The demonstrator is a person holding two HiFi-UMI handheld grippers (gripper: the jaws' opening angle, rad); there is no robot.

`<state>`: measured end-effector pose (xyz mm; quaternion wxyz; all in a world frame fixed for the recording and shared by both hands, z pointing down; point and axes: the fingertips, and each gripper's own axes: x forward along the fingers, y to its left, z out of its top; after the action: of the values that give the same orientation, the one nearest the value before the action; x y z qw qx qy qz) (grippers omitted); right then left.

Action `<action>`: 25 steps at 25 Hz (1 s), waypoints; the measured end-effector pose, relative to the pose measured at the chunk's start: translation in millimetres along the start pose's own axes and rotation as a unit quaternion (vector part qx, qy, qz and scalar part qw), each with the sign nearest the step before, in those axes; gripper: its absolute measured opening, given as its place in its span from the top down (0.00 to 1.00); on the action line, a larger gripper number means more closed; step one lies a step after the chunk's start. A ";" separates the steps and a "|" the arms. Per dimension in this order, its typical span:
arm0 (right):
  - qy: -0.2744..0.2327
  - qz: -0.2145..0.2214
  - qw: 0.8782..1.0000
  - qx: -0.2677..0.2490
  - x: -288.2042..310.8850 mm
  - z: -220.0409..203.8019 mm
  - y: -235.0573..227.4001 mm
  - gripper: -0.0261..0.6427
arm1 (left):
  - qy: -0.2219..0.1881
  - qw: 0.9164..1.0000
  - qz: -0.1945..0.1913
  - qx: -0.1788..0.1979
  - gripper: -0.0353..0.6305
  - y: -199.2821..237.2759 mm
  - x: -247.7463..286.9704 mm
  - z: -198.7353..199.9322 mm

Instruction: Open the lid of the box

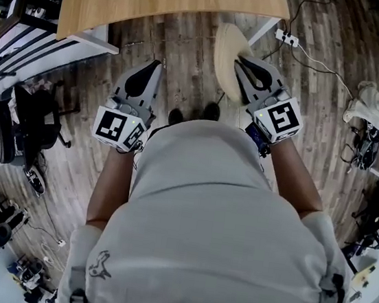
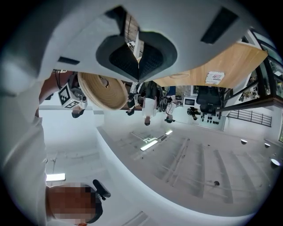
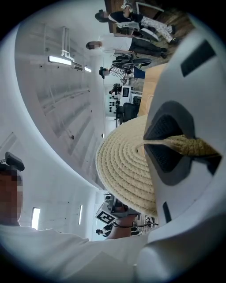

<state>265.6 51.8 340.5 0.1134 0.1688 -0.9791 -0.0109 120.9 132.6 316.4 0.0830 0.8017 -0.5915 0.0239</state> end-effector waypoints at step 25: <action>-0.004 -0.065 0.998 -0.006 25.6 22.7 121.3 0.91 | -0.018 0.998 -0.061 0.005 0.94 51.5 -105.9 -3.9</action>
<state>197.1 157.2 331.2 0.1097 0.2311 -0.9664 -0.0244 40.4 218.5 311.2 0.0696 0.8371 -0.5426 0.0077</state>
